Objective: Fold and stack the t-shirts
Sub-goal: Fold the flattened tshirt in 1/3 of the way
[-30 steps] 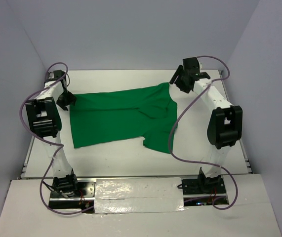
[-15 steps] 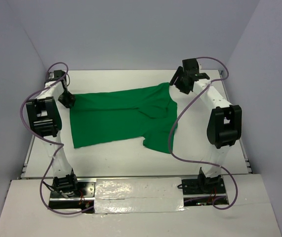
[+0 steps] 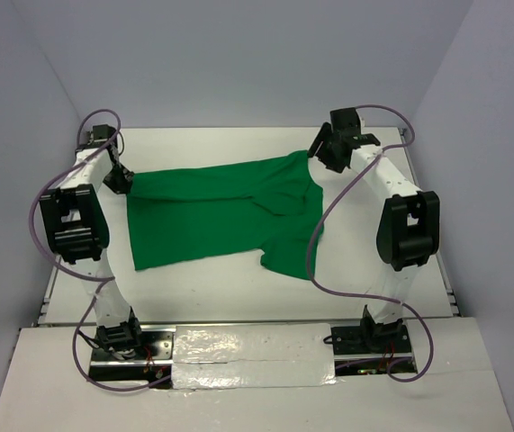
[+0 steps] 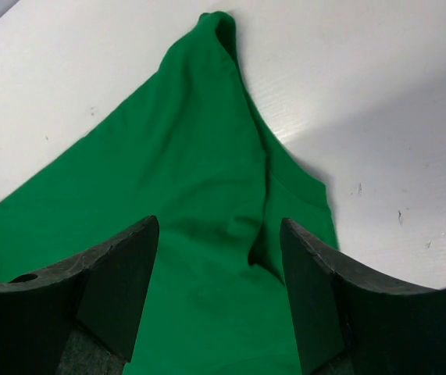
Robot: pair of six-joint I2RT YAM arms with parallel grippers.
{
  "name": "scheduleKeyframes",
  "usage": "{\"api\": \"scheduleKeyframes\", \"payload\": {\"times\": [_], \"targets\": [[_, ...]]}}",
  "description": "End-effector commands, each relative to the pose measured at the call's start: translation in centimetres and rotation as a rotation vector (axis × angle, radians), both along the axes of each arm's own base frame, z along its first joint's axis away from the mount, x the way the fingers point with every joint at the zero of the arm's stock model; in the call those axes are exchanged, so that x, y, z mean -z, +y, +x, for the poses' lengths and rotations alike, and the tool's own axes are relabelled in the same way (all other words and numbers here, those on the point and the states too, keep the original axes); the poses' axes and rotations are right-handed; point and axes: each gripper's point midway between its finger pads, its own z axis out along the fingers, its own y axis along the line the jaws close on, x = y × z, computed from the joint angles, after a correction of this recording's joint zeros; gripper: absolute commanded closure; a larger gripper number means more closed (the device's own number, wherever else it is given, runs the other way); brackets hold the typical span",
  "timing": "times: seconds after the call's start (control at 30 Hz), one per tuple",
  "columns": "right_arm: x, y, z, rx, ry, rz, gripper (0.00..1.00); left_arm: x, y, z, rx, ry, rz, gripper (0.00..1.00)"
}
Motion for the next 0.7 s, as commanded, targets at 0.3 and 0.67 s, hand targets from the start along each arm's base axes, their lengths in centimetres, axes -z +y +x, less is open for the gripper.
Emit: {"api": "scheduleKeyframes", "payload": {"times": [0.3, 0.67], "targets": [[0.9, 0.9, -0.1, -0.023, 0.002, -0.007, 0.30, -1.0, -0.5, -3.7, 0.000, 0.012, 0.018, 1.00], [1.3, 1.0, -0.7, -0.045, 0.020, -0.015, 0.27, 0.7, -0.5, -5.1, -0.032, 0.085, 0.034, 0.18]]}}
